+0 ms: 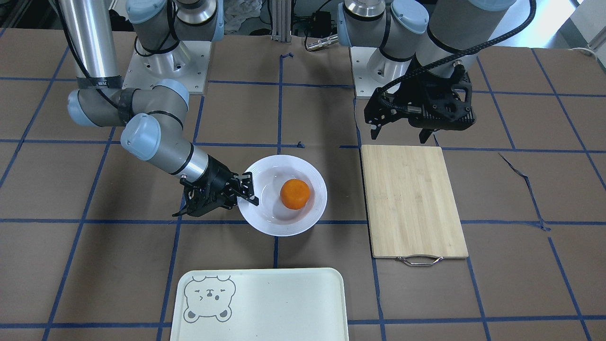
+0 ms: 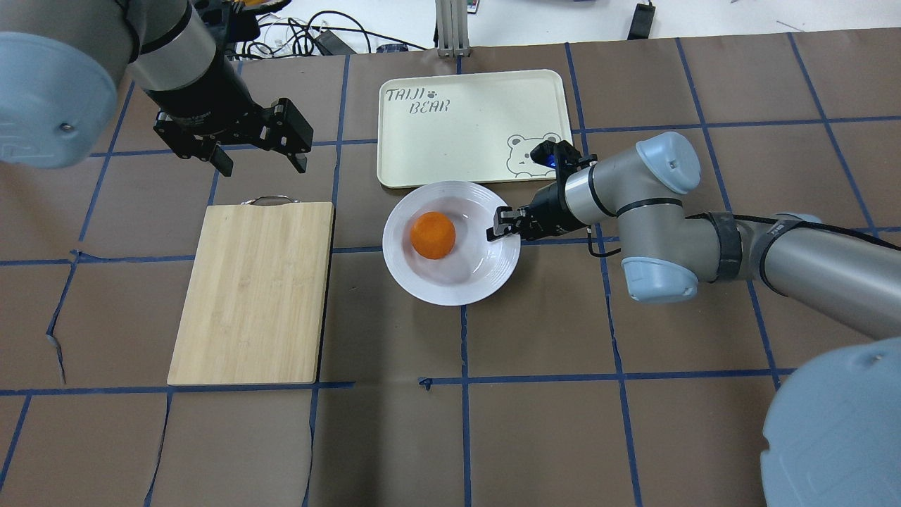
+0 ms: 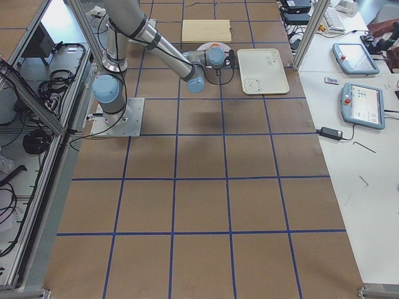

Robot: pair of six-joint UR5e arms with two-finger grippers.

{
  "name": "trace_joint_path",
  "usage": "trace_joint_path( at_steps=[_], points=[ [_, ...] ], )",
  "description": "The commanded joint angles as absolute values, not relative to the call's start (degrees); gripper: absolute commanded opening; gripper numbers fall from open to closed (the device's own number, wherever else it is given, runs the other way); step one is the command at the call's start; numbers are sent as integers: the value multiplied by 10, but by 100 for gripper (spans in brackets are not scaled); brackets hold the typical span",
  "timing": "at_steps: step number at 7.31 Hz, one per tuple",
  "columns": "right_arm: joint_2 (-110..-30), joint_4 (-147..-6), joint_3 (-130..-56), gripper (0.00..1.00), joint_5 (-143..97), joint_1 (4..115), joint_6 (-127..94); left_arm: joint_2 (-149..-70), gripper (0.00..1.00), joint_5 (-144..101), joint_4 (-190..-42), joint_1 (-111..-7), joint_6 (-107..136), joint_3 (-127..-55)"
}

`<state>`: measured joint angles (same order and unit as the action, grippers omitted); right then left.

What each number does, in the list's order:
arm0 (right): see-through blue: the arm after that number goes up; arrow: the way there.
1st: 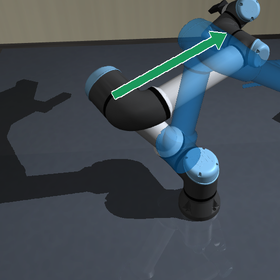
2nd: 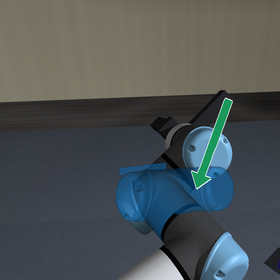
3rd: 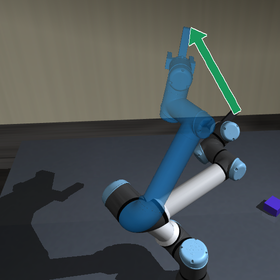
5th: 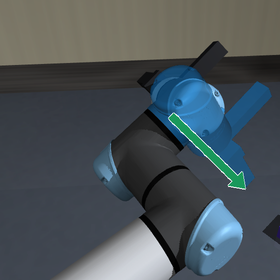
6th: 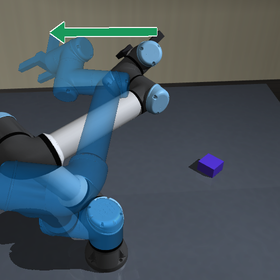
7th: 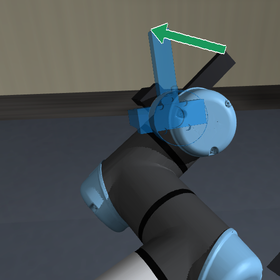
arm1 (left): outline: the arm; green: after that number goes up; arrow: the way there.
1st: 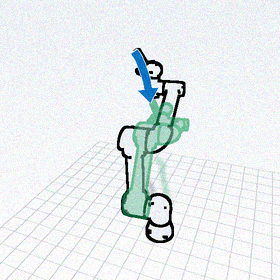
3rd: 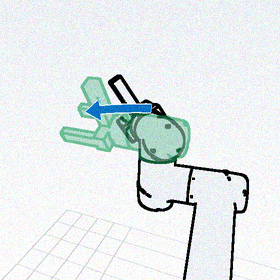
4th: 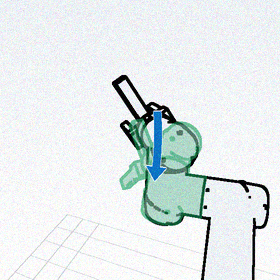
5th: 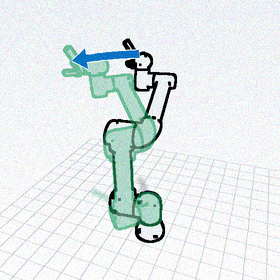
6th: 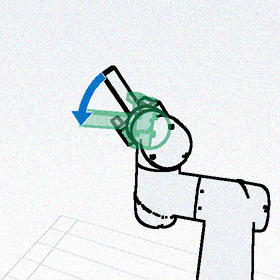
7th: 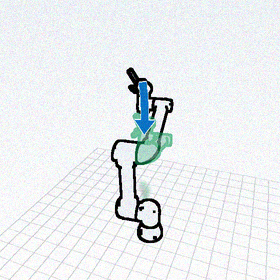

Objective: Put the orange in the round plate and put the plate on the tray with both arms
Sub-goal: 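Slide the plate with the right gripper onto the bear-printed tray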

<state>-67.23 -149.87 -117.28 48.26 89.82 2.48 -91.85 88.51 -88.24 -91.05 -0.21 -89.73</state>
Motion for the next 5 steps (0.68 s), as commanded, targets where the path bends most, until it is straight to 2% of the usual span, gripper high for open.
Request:
trace_joint_path(
  at_steps=[1, 5],
  points=[
    [-630, -1496, -1093, 0, 474, 880, 11, -918, 100, 885, -882, -911, -2, -897],
    [-439, -1414, -800, 0, 480, 881, -68, -918, 100, 885, -882, -911, -2, -897]
  ],
)
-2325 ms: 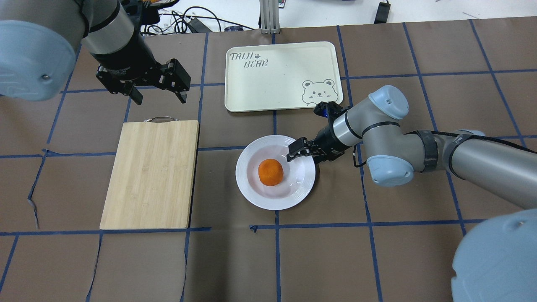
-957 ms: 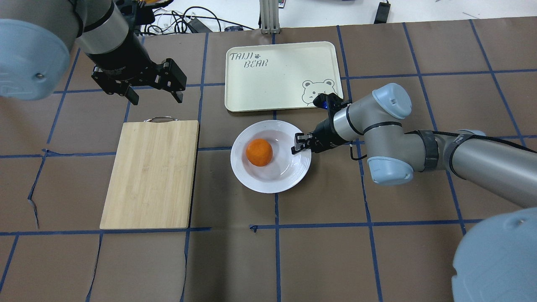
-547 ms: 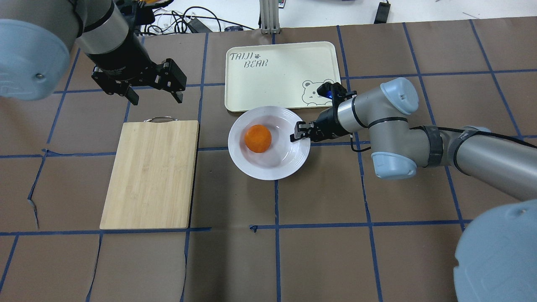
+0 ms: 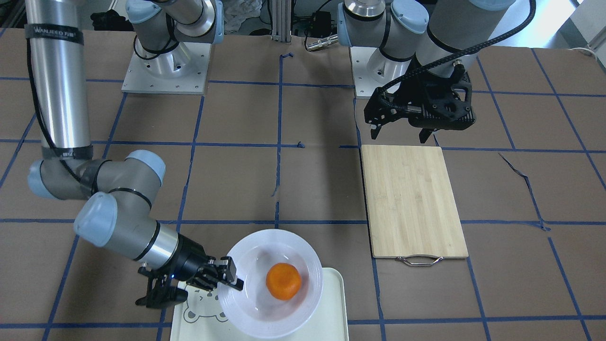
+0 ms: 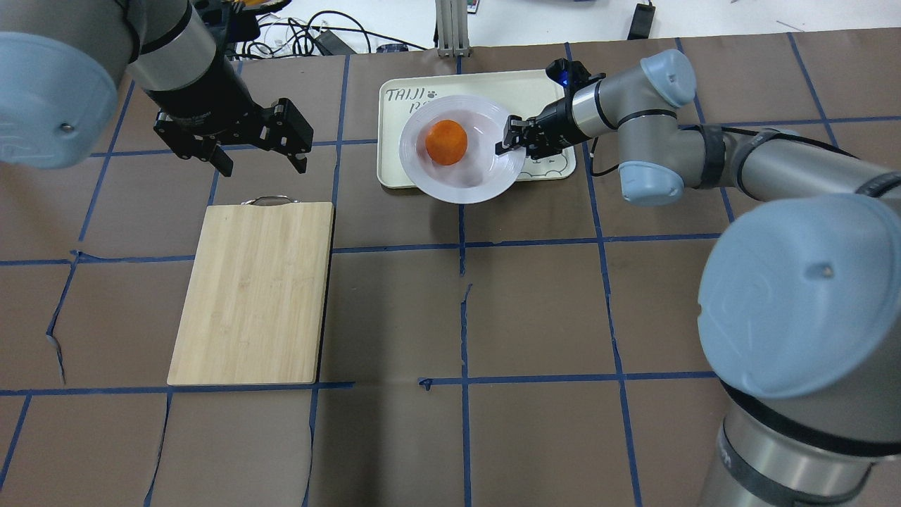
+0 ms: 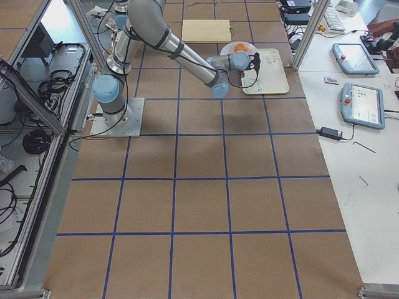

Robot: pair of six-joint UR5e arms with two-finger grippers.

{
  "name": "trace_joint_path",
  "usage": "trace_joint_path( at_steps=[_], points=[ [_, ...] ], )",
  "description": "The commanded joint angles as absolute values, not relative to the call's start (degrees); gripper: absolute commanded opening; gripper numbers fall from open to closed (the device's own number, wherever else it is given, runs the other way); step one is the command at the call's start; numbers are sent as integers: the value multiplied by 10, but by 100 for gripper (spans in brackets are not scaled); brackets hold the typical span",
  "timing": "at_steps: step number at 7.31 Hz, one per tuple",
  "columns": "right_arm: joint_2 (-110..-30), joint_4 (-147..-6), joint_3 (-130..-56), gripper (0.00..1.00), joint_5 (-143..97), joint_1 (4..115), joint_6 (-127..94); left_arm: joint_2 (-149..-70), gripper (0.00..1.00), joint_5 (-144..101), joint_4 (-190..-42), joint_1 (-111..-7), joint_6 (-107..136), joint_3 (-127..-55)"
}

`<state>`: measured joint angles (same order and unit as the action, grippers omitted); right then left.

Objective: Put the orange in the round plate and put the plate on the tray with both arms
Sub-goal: 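Slide the plate with the right gripper onto the bear-printed tray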

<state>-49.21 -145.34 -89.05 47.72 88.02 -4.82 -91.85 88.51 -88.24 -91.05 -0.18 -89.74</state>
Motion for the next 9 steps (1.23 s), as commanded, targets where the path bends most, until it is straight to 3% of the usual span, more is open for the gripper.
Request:
trace_joint_path(
  at_steps=[1, 5, 6, 7, 8, 9],
  points=[
    [-423, -1376, -756, 0, 494, 881, -70, -918, 100, 885, -882, -911, -2, -897],
    [-409, -1368, -749, 4, 504, 881, -71, -918, 100, 885, -883, -909, -2, -894],
    [-408, -1368, -750, 61, 504, 881, -71, -918, 100, 885, -883, -909, -2, -896],
    [-406, -1368, -750, 92, 504, 881, -71, -918, 100, 885, -883, -909, -2, -896],
    [-406, -1368, -747, 100, 504, 881, -70, -918, 100, 885, -883, -909, -2, -896],
    [-410, -1368, -748, 100, 507, 881, -69, -918, 100, 885, -883, -909, -2, -896]
  ],
)
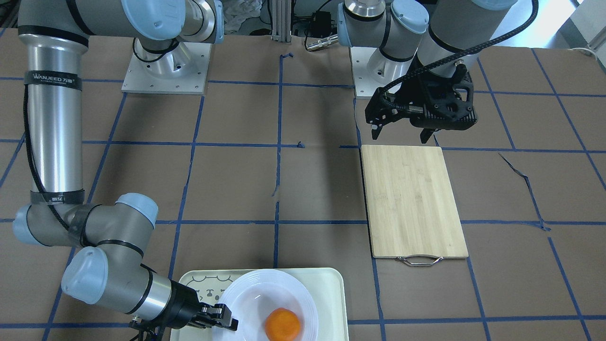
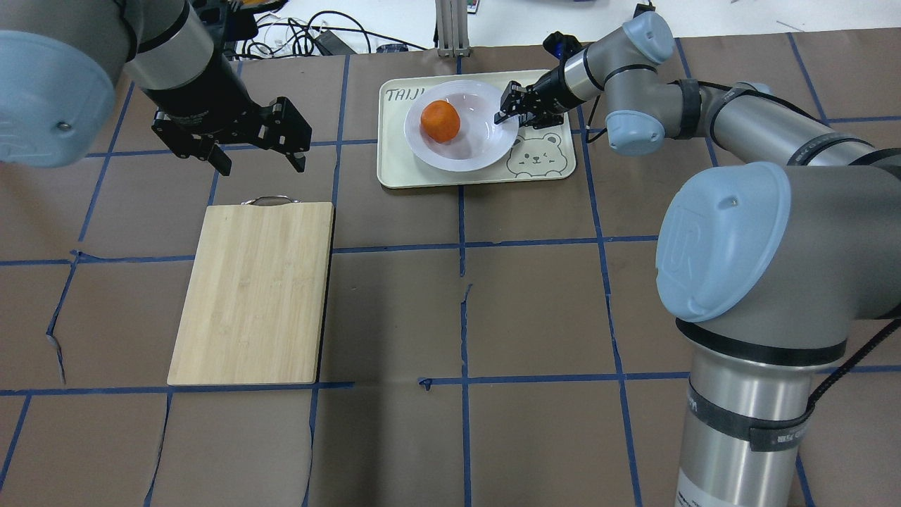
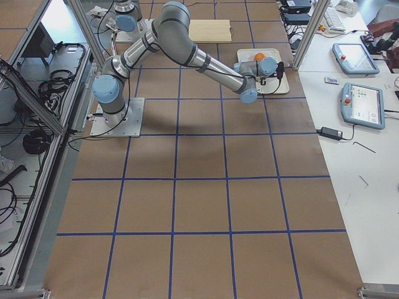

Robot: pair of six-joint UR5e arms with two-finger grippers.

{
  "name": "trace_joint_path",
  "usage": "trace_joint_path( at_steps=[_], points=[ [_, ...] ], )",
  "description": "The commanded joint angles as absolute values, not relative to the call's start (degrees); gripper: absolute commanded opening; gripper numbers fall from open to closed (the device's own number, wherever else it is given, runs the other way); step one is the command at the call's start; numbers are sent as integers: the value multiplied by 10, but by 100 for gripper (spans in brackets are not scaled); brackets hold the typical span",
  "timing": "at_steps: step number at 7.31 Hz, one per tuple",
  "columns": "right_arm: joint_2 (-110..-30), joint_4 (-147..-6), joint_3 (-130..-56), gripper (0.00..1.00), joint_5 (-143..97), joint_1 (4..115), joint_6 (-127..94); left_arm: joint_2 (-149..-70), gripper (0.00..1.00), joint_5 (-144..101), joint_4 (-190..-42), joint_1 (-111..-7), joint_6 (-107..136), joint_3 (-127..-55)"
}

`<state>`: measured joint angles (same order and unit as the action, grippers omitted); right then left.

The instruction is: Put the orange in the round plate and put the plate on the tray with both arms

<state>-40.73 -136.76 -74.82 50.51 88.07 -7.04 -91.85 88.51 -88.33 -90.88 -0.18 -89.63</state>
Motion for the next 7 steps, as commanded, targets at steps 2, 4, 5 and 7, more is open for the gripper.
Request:
trace_joint_path(
  at_steps=[2, 4, 5, 7],
  points=[
    [-433, -1362, -744, 100, 602, 881, -57, -918, 100, 885, -883, -909, -2, -896],
    [-507, -1215, -743, 100, 645, 880, -56, -918, 100, 885, -883, -909, -2, -896],
    [-540, -1171, -750, 100, 694, 880, -57, -918, 100, 885, -883, -909, -2, -896],
    [-627, -999, -751, 100, 760, 881, -57, -918, 100, 885, -883, -909, -2, -897]
  ],
)
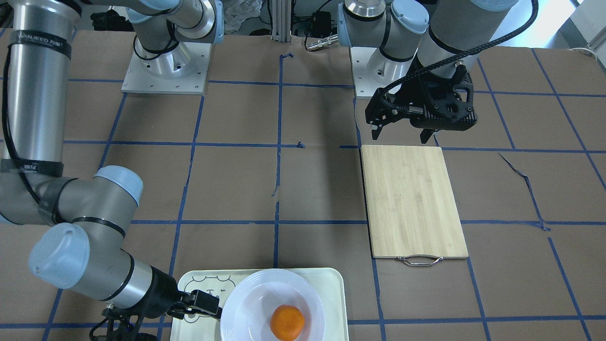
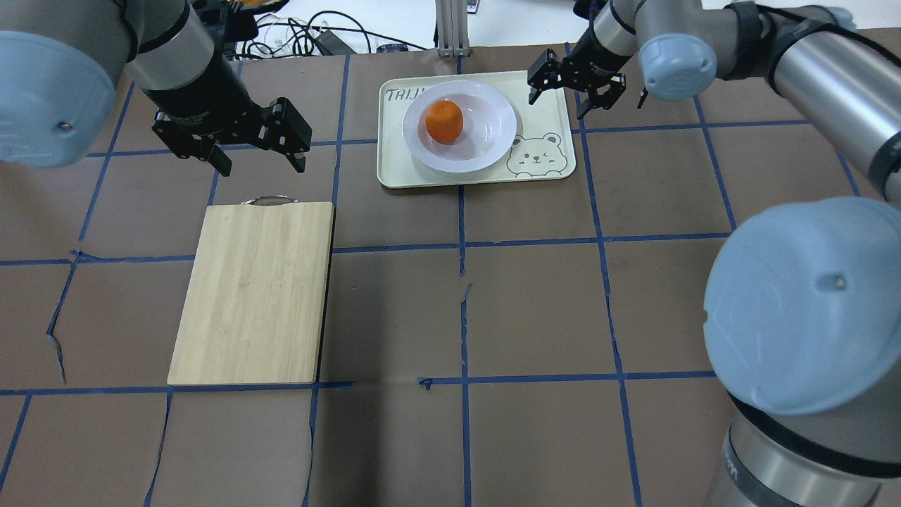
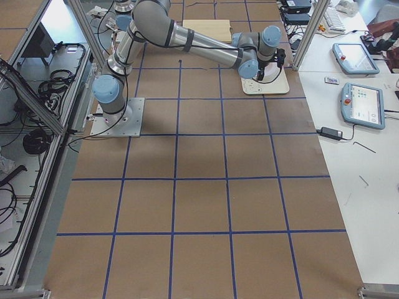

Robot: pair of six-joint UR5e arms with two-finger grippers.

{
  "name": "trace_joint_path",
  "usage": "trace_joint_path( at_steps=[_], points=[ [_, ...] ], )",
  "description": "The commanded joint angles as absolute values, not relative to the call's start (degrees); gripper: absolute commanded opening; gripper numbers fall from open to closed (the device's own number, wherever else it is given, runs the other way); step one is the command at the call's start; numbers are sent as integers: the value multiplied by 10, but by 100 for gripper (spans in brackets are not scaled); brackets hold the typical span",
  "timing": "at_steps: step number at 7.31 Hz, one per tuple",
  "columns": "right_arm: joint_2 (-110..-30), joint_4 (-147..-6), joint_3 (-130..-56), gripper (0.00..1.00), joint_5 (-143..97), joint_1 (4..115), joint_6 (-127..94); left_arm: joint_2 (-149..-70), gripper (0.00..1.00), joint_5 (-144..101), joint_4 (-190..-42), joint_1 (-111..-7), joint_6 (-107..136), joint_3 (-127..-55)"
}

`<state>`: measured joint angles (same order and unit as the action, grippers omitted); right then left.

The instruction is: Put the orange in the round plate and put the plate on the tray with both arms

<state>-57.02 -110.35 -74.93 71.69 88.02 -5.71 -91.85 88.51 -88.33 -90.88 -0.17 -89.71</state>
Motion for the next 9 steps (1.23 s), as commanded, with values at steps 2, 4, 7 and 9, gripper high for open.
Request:
trace_joint_path(
  at_steps=[2, 4, 7, 9],
  points=[
    [-722, -872, -769, 100, 830, 882, -62, -918, 100, 885, -883, -909, -2, -896],
    [-812, -876, -836, 100, 872, 883, -74, -918, 100, 885, -883, -909, -2, -896],
    [-871, -896, -909, 100, 871, 884, -121, -918, 100, 885, -883, -909, -2, -896],
    [-888, -896, -911, 100, 871, 886, -121, -918, 100, 885, -883, -909, -2, -896]
  ],
)
